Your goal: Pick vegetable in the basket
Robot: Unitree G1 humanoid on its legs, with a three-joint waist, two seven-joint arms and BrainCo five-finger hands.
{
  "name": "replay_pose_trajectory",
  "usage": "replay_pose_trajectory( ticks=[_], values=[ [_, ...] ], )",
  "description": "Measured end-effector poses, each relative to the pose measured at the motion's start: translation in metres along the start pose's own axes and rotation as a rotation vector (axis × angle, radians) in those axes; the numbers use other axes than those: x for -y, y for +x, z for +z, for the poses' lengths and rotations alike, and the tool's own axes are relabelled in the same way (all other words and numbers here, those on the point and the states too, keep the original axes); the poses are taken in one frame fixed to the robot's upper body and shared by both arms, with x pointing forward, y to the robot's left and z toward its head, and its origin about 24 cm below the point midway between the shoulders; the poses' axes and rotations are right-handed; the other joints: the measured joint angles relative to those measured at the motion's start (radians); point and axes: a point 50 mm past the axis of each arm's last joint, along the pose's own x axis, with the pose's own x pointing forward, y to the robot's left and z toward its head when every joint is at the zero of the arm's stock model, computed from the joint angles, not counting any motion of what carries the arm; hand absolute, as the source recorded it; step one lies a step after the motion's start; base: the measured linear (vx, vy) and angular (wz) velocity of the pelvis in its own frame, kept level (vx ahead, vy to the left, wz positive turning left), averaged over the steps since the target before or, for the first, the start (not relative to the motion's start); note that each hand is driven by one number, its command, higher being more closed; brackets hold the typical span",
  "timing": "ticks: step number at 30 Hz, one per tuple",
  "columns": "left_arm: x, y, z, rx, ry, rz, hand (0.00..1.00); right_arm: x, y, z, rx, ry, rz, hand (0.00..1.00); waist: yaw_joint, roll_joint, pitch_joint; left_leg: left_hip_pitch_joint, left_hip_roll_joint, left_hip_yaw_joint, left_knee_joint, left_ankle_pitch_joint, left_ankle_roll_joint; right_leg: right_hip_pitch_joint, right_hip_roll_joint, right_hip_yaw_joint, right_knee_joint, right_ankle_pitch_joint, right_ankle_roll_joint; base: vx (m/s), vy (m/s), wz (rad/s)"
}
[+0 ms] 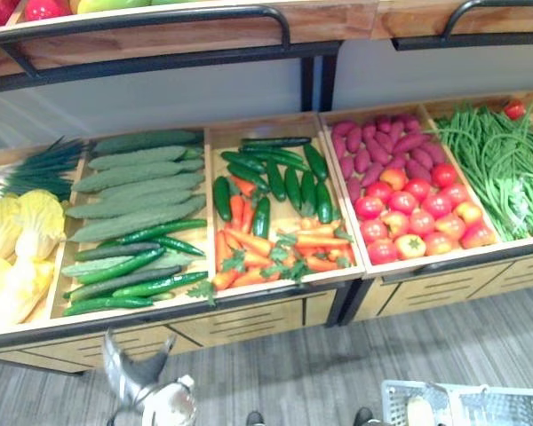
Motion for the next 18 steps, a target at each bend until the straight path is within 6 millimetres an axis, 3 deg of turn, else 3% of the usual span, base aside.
replay_pose_trajectory(
  ticks=[2, 7, 10, 12, 18],
  values=[
    [0.001, 0.009, 0.019, 0.125, 0.001, -0.034, 0.0, -0.001, 0.001, 0.006, 0.03, -0.02, 0.009, 1.0, -0.017, 0.0, 0.0, 0.0, 0.0, 0.007, -0.002, -0.001, 0.0, -0.006, 0.001, 0.008, -0.001, 0.002, -0.002, -0.02, 0.008, -0.1],
    [0.002, 0.022, 0.061, 0.404, 0.013, -0.165, 0.0, 0.012, 0.007, 0.018, 0.076, -0.046, -0.013, 1.0, -0.023, 0.019, -0.008, 0.0, -0.003, 0.07, 0.001, -0.013, -0.001, -0.039, 0.006, 0.067, -0.02, 0.024, -0.006, 0.02, 0.02, -0.36],
    [0.008, 0.031, 0.077, 0.48, 0.022, -0.242, 0.0, 0.018, 0.009, 0.021, 0.088, -0.055, -0.019, 1.0, -0.028, 0.029, -0.011, 0.0, -0.006, 0.09, 0.002, -0.018, -0.002, -0.049, 0.006, 0.085, -0.028, 0.035, -0.007, 0.05, 0.018, -0.21],
    [0.011, 0.038, 0.086, 0.516, 0.043, -0.306, 0.0, 0.02, 0.01, 0.025, 0.103, -0.058, -0.007, 1.0, -0.05, 0.031, -0.011, 0.0, -0.008, 0.099, 0.002, -0.018, -0.002, -0.049, 0.005, 0.089, -0.035, 0.038, -0.006, 0.04, 0.016, -0.1],
    [0.04, 0.045, 0.117, 0.582, 0.126, -0.544, 0.0, 0.023, 0.012, 0.04, 0.159, -0.085, 0.011, 1.0, -0.075, 0.045, -0.008, 0.003, -0.013, 0.149, 0.002, -0.022, -0.003, -0.072, 0.006, 0.132, -0.04, 0.052, -0.01, 0.0, 0.006, -0.17]
  ],
)
